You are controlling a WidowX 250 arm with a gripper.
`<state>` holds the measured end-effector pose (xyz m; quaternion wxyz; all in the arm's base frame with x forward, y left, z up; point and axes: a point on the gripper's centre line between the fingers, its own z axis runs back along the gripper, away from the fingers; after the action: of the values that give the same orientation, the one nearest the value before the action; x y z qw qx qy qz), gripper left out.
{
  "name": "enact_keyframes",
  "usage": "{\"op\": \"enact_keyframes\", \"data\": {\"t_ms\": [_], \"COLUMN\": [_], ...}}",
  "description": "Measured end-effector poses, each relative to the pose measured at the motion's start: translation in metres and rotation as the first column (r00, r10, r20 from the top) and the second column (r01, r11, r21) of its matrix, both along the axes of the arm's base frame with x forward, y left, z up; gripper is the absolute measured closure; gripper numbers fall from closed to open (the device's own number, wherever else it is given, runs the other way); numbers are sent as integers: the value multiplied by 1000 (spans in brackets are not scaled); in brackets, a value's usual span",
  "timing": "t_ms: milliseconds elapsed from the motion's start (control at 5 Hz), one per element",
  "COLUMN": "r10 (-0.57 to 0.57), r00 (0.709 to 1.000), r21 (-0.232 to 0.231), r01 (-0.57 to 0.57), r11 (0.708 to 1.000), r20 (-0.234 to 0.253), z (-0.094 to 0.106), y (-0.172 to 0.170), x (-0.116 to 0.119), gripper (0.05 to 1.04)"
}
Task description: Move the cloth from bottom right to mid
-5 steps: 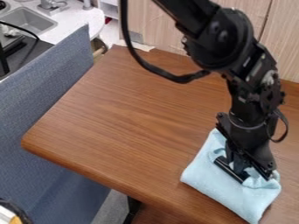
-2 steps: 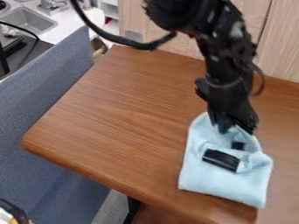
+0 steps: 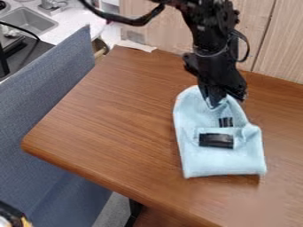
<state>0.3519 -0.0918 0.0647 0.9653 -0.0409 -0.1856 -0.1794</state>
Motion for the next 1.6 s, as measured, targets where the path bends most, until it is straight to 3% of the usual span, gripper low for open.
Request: {"op": "enact_keyframes", "data": {"t_ms": [400, 600, 800, 1000, 1400, 1600], "r10": [132, 175, 200, 212, 204, 201], "r00": [986, 974, 968, 963, 963, 962], "r21": [2, 20, 19, 16, 17, 24], "r01": [-133, -174, -199, -212, -204, -200], "r11": [991, 985, 980, 977, 979, 980], "r20": [-97, -143, -153, -169, -177, -183], "z": [-40, -61, -69, -69, -70, -70], "y": [24, 32, 38, 38, 38, 39], "x": [24, 25, 28, 27, 26, 24], "gripper": [1018, 1018, 991, 826, 243, 74]}}
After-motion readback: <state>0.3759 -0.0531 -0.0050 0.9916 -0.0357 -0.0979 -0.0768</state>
